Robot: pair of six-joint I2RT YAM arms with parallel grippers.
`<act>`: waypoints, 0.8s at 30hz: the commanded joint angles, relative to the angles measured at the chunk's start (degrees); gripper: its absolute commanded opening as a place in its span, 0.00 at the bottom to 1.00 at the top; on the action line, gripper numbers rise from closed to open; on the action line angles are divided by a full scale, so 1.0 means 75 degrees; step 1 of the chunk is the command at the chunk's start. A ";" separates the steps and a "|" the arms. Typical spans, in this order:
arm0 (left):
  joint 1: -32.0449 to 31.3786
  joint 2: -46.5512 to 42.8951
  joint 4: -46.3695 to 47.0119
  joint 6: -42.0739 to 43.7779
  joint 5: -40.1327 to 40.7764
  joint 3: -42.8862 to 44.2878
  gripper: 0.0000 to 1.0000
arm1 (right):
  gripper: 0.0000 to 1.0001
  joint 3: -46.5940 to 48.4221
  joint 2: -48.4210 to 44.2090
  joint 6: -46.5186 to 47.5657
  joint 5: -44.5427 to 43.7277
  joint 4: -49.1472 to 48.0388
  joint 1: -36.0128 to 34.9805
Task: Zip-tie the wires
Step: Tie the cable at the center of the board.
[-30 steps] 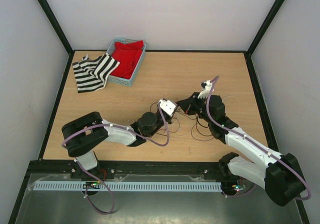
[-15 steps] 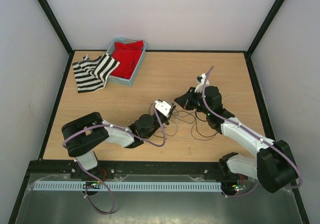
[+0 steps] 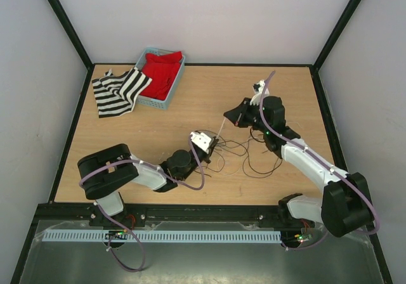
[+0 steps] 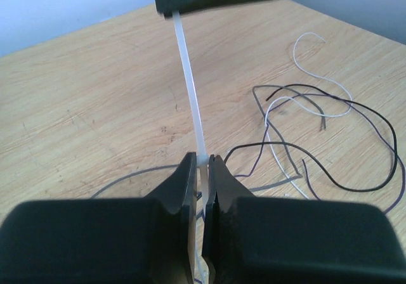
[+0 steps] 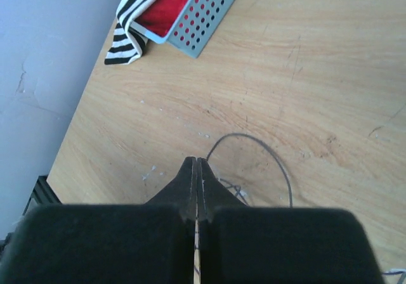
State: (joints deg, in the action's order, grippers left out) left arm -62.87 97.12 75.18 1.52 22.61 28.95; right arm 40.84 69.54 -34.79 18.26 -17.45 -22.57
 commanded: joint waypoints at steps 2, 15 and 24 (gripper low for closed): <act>-0.0172 -0.0231 -0.0367 -0.0268 -0.0027 -0.0448 0.00 | 0.00 0.1013 0.0177 0.0287 -0.0465 -0.0743 0.0298; 0.0012 -0.0501 -0.0374 -0.0496 0.0143 -0.0758 0.00 | 0.00 0.1644 0.0327 0.0379 0.0025 -0.0470 0.0443; 0.0328 -0.2114 -0.2590 -0.0430 0.0514 -0.0116 0.00 | 0.59 0.1142 -0.0588 0.2121 0.0685 -0.0020 0.0493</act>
State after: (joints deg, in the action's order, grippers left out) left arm -61.98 88.79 68.95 -0.05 24.05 24.47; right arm 49.65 70.63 -27.31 21.45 -15.94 -19.51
